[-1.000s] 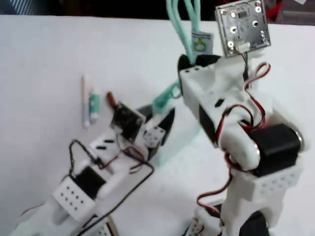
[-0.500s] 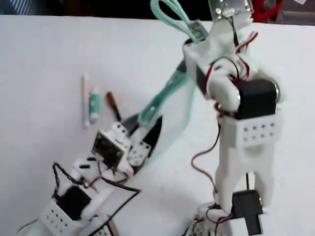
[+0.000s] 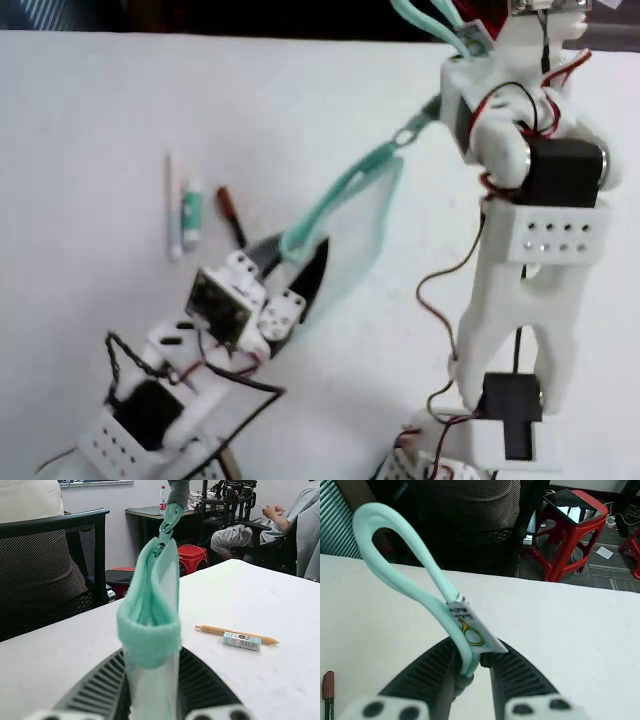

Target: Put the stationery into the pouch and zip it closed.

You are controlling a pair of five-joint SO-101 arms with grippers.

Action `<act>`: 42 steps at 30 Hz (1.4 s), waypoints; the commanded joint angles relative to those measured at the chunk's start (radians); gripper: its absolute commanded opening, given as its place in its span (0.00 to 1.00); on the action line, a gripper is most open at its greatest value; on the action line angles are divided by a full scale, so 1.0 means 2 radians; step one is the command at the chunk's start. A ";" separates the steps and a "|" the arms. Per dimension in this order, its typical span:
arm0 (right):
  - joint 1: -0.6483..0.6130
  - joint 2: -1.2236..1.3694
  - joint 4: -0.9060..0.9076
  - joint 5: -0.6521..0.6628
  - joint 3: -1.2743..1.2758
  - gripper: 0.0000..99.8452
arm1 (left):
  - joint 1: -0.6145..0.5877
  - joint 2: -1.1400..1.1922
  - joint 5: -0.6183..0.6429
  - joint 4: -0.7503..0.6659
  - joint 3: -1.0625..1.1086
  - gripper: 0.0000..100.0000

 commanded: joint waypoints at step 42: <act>0.279 0.119 -0.013 0.192 0.078 0.34 | -0.009 -0.009 -0.038 -0.024 0.024 0.03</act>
